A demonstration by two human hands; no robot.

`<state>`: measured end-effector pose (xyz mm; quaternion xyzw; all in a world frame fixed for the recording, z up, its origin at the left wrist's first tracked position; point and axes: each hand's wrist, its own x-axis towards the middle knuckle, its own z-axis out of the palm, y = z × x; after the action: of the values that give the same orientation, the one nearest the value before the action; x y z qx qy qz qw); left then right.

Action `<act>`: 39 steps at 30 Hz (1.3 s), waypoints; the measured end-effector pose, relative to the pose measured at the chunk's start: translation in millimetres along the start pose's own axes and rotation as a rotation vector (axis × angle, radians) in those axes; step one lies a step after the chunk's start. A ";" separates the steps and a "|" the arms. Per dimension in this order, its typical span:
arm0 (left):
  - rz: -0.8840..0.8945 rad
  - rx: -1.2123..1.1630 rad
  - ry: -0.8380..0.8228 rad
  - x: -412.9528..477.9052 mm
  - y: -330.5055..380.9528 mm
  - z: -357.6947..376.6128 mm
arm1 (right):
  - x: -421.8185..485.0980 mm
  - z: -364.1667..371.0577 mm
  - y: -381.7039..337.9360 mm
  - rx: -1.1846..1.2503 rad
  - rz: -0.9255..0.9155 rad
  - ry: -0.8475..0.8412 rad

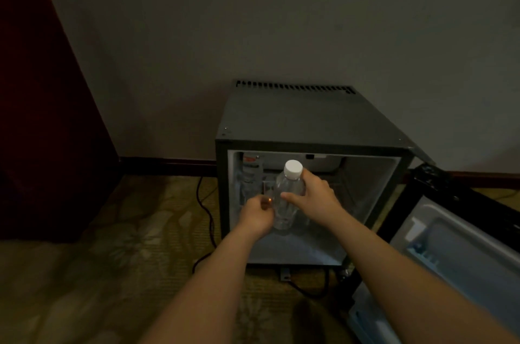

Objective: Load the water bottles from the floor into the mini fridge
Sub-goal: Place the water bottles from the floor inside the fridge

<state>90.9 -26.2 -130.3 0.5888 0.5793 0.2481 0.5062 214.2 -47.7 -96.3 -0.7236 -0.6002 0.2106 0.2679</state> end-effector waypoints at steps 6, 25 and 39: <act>-0.060 -0.065 -0.042 25.9 2.5 3.0 | 31.1 16.1 11.1 0.038 0.056 0.016; -0.116 0.031 -0.069 108.5 -11.1 16.5 | 125.4 57.1 20.1 0.024 0.325 -0.001; -0.122 0.012 -0.061 90.0 -19.4 11.6 | 105.6 52.2 30.1 -0.022 0.243 -0.181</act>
<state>111.2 50.6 -178.2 0.5626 0.5999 0.1955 0.5342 224.4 58.9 -153.8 -0.7720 -0.5321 0.2991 0.1772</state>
